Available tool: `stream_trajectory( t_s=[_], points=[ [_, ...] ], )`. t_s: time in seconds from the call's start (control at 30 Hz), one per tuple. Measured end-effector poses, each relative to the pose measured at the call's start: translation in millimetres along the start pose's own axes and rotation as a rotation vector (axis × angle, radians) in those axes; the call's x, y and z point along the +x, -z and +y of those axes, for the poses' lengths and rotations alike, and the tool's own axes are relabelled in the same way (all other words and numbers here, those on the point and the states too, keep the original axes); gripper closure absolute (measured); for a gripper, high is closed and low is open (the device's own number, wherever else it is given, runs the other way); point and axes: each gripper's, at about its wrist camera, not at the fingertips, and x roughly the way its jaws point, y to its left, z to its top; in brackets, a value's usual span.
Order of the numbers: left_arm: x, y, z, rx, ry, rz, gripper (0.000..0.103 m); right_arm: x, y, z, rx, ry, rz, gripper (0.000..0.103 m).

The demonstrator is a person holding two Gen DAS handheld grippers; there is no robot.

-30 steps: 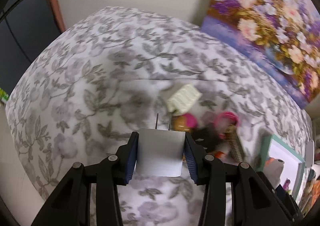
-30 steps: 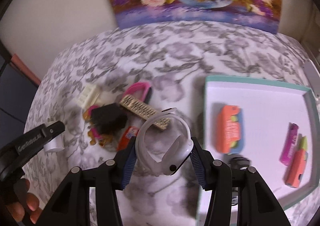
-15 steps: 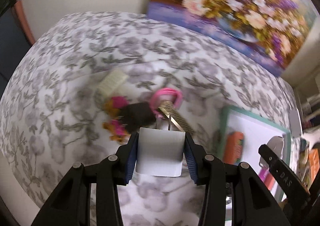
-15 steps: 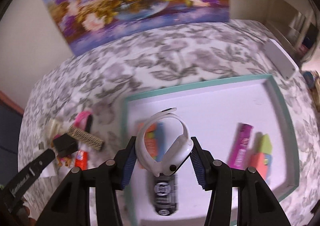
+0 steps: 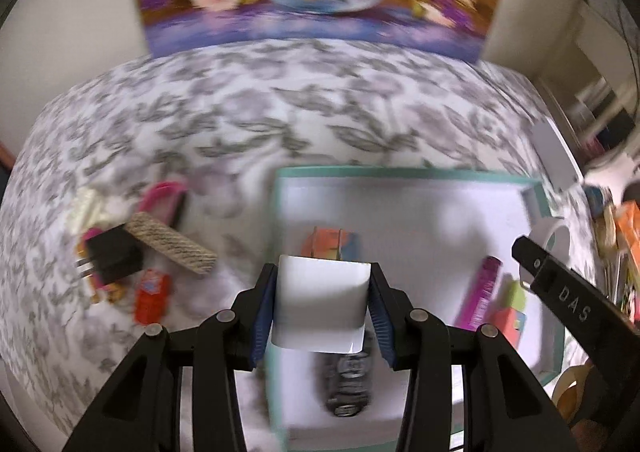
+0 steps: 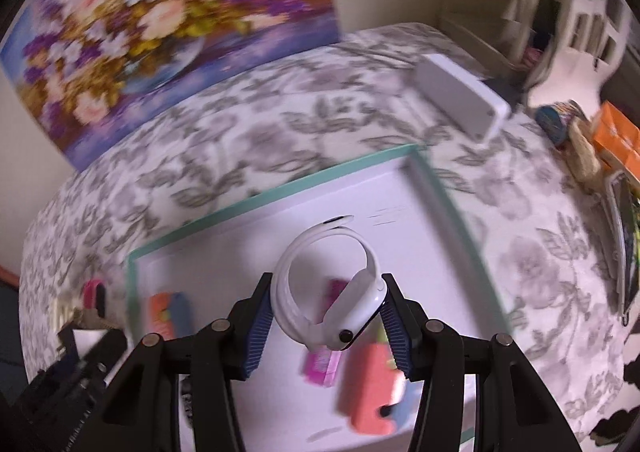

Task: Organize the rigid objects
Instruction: 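Carry both items into the white tray and open both grippers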

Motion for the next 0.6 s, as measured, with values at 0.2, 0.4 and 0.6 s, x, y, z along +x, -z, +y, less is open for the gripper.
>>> stream_trajectory(
  t_s=[0.2, 0.4, 0.6],
  points=[
    [12.5, -2.4, -37.9, 0.082, 0.020, 0.011, 0.057, 6.0, -8.9, -41.4, 0.099, 0.026, 0.011, 0.049],
    [26.8, 0.3, -43.7, 0.090, 0.031, 0.028, 0.057, 11.3, -11.5, -53.5, 0.111, 0.040, 0.018, 0.049],
    [32.4, 0.7, -38.6, 0.072, 0.039, 0.043, 0.057, 18.4, -9.3, -52.1, 0.103, 0.042, 0.039, 0.049]
  ],
)
